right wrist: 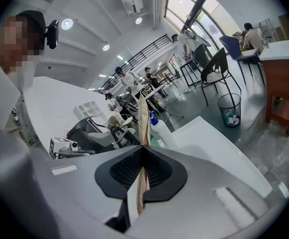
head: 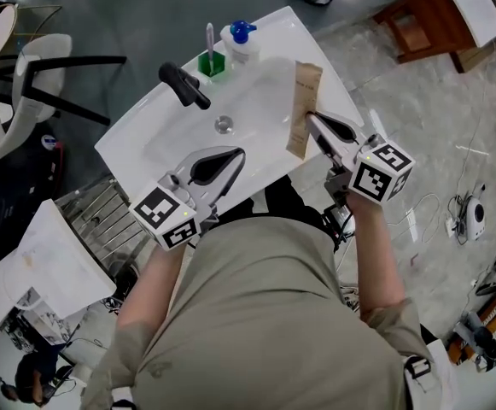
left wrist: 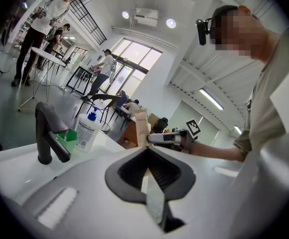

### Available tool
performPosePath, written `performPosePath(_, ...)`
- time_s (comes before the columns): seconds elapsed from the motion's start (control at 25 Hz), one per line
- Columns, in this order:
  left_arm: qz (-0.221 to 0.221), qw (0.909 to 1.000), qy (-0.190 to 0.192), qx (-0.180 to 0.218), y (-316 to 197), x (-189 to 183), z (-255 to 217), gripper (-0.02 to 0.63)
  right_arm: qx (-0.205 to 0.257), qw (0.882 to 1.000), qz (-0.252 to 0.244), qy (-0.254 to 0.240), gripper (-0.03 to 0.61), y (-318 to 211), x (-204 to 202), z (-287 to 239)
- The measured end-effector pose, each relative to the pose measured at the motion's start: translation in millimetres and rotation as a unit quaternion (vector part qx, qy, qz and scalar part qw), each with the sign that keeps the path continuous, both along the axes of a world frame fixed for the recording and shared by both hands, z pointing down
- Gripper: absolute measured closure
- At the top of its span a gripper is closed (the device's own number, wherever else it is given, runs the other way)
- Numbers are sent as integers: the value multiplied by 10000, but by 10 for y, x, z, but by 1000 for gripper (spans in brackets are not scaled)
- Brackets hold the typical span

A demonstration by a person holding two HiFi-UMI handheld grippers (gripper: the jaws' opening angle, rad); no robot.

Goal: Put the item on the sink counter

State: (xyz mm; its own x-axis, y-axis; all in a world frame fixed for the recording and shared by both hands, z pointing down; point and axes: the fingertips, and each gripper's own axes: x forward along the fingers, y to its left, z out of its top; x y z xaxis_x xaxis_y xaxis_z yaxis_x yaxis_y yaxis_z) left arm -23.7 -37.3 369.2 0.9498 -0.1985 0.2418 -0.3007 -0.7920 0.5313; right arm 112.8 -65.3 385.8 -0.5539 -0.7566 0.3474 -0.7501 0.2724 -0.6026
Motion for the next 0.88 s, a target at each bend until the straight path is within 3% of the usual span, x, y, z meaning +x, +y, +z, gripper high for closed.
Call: performPosePath(0.88,-995,9946,-142,-276,-303,340,271,609,-444,9940,-909,412,565,-719,595,479)
